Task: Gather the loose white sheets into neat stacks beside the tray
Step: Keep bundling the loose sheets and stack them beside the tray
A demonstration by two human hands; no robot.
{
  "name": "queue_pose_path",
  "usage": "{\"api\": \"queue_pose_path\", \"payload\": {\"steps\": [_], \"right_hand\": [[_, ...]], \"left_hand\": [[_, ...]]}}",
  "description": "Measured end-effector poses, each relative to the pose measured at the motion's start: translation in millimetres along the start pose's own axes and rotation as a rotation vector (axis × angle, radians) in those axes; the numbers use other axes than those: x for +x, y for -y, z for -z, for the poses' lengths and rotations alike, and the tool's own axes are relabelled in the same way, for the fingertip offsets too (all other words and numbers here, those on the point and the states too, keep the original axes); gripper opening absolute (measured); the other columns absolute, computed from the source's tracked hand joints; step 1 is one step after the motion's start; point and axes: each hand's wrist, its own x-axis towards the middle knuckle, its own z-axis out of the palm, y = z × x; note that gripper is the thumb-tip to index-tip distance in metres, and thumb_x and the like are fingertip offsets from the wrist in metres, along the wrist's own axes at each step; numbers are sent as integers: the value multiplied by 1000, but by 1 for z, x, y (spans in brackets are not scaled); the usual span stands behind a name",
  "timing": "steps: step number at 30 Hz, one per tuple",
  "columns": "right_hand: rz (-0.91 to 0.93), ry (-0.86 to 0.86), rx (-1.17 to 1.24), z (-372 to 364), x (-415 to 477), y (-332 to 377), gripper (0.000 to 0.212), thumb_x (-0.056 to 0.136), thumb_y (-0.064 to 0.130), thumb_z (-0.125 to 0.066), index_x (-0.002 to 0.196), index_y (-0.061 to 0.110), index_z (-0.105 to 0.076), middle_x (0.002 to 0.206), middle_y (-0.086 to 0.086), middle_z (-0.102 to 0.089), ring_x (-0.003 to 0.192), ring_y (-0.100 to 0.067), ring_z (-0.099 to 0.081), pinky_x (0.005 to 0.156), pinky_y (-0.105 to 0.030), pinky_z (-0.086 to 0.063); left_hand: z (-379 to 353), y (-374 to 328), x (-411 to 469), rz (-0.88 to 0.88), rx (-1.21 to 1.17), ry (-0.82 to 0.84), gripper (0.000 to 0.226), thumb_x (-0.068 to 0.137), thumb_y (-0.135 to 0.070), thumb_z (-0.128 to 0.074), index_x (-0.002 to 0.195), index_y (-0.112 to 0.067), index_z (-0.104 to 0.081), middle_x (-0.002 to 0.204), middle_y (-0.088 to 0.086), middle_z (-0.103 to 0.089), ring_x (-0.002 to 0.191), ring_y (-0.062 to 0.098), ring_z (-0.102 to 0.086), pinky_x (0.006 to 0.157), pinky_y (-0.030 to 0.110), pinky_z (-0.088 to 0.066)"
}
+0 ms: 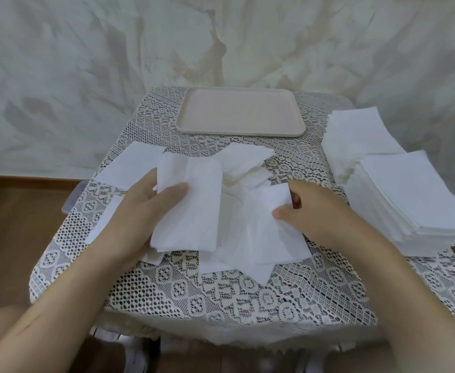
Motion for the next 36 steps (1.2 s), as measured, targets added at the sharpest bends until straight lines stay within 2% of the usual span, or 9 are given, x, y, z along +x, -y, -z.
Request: {"api": "queue_pose_path", "payload": {"steps": [5,10,16,20,24,27,31,33,36], "right_hand": [[34,31,-9,2,4,-6,11,95,31,-65,91,21,-63,88,5,-67,86,-19,-62,77,-34,-48],[111,-24,56,2,1,-8,20,100,32,-57,91,15,-52,86,-10,-61,79,-27,-56,69,-39,-41],[254,-108,240,-4,10,0,18,96,28,-64,83,18,-58,80,-11,-61,69,-27,-50,65,-35,-37],[230,-113,210,-11,16,-3,27,97,22,-64,74,20,-51,65,6,-45,59,-11,-38,60,-33,-30],[108,-100,302,-11,18,-7,5,93,22,-69,90,23,-66,82,1,-73,71,-21,-65,66,-37,-50],[21,-27,431,-6,13,-11,5,91,17,-73,94,20,-72,88,-5,-78,78,-22,-73,71,-34,-52],[106,-81,438,-4,8,-13,15,94,19,-69,88,5,-68,84,-18,-71,67,-19,-59,67,-34,-42],[164,-139,506,0,8,-11,20,96,19,-67,81,7,-63,69,-8,-62,63,-13,-51,61,-30,-37],[257,-99,556,2,10,-3,17,100,14,-63,84,11,-66,72,-5,-64,66,-11,-53,60,-28,-39]], "left_hand": [[1,0,1,-12,23,13,25,92,-45,-73,116,-37,-70,80,14,-57,62,33,-42,50,32,-35],[1,1,1,-18,19,18,28,92,-47,-71,118,-37,-69,84,15,-59,64,37,-42,49,33,-36],[1,0,-1,-14,24,19,28,92,-46,-71,119,-37,-69,80,14,-59,58,30,-44,47,29,-39],[1,0,0,-19,29,12,19,100,-40,-67,119,-35,-68,77,13,-60,49,25,-46,46,28,-41],[0,0,1,-27,32,15,18,102,-37,-64,118,-35,-69,77,15,-59,50,26,-46,45,30,-41],[0,0,1,-26,25,21,18,102,-38,-64,119,-36,-69,80,17,-59,54,30,-43,47,31,-39],[-1,-1,0,-21,17,13,18,103,-37,-64,120,-35,-68,78,16,-57,56,30,-41,48,29,-36],[-2,-1,0,-22,20,-4,17,103,-36,-63,119,-34,-68,71,11,-56,50,24,-42,47,27,-37],[-3,-2,0,-38,19,-31,16,102,-35,-63,117,-33,-70,70,9,-60,49,25,-46,47,27,-38]]}}
